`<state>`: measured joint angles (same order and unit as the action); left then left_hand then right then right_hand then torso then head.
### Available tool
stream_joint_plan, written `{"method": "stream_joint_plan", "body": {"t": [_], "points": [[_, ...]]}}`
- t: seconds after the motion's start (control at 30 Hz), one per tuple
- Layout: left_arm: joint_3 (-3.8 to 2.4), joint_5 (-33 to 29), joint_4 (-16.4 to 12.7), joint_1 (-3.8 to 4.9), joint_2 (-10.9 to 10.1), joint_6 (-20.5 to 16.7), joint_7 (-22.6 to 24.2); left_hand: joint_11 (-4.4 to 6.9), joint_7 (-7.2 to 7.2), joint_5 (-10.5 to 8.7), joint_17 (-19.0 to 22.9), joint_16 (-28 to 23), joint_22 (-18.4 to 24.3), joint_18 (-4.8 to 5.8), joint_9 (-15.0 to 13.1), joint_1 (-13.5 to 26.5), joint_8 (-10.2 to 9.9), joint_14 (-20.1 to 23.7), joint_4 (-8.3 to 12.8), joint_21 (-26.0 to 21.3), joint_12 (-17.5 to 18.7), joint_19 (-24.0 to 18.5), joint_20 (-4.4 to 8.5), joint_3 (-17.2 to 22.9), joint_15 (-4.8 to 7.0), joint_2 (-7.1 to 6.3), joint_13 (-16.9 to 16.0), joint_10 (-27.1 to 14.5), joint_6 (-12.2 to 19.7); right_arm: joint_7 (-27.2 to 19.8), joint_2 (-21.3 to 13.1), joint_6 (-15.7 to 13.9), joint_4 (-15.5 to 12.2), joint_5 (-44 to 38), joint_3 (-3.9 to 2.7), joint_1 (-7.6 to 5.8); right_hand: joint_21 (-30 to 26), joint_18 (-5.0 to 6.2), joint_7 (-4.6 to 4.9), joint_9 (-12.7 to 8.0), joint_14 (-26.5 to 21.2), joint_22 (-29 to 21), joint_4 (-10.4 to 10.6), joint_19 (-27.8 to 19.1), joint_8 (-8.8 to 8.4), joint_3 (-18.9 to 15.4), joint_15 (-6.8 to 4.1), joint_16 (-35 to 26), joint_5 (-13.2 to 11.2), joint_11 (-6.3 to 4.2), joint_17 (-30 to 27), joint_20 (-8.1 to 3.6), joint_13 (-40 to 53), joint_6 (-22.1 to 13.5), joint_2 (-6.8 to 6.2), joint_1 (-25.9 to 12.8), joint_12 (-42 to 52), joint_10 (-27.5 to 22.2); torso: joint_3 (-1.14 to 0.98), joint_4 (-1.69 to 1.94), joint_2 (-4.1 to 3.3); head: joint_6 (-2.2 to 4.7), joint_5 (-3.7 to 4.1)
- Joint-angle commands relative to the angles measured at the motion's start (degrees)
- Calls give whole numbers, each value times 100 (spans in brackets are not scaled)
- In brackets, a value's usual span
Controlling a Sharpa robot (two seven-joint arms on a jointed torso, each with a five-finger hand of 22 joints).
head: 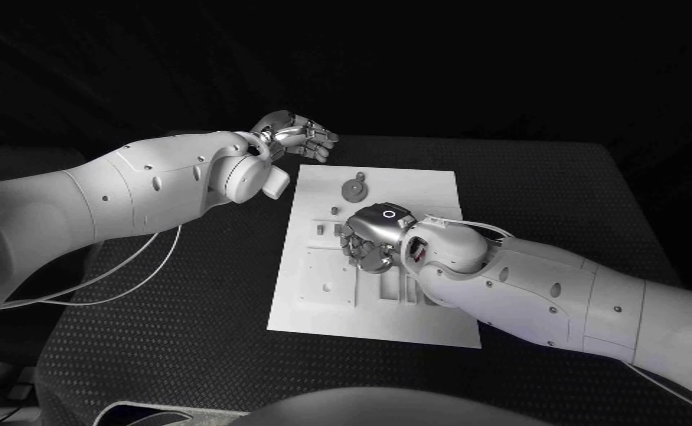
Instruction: Assemble the parts on the task board
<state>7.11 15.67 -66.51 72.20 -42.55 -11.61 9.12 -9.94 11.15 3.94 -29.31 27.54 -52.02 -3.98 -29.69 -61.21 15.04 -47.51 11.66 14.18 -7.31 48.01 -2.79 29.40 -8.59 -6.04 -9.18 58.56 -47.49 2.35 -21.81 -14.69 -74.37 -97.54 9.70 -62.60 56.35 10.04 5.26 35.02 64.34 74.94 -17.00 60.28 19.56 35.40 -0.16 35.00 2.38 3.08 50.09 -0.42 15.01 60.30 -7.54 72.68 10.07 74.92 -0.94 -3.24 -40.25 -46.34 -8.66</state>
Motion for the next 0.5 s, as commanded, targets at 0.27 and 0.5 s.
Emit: {"method": "stream_joint_plan", "body": {"t": [0.27, 0.5], "points": [[-5, -28, -5, 11, 23, 83, 35, 7, 6, 5, -10, -41, -10, -62, 6, 29, 34, -28, -30, 21, -31, -34, -9, -3, -1, -30, 12, -34, 40, -78, 70, 64, 15, -107, 33, 55, -25, 496, 24, 13, 39, 43, 16, 8, 1, 25, 1, -40, 34, 6, 9, -27, 18, -13, 27, -21, -29, 7, 5, -4, 1, -13, -21], [-5, -28, -4, 11, 21, 82, 33, 7, 6, 5, -13, -44, -11, -62, 6, 29, 35, -29, -32, 21, -32, -34, -9, -2, -1, -30, 14, -35, 41, -79, 80, 67, 21, -112, 35, 58, -28, 496, 24, 17, 41, 40, 16, 10, 0, 26, 1, -44, 34, 6, 10, -28, 24, -15, 29, -24, -31, 6, 7, -3, 4, -12, -23]]}}
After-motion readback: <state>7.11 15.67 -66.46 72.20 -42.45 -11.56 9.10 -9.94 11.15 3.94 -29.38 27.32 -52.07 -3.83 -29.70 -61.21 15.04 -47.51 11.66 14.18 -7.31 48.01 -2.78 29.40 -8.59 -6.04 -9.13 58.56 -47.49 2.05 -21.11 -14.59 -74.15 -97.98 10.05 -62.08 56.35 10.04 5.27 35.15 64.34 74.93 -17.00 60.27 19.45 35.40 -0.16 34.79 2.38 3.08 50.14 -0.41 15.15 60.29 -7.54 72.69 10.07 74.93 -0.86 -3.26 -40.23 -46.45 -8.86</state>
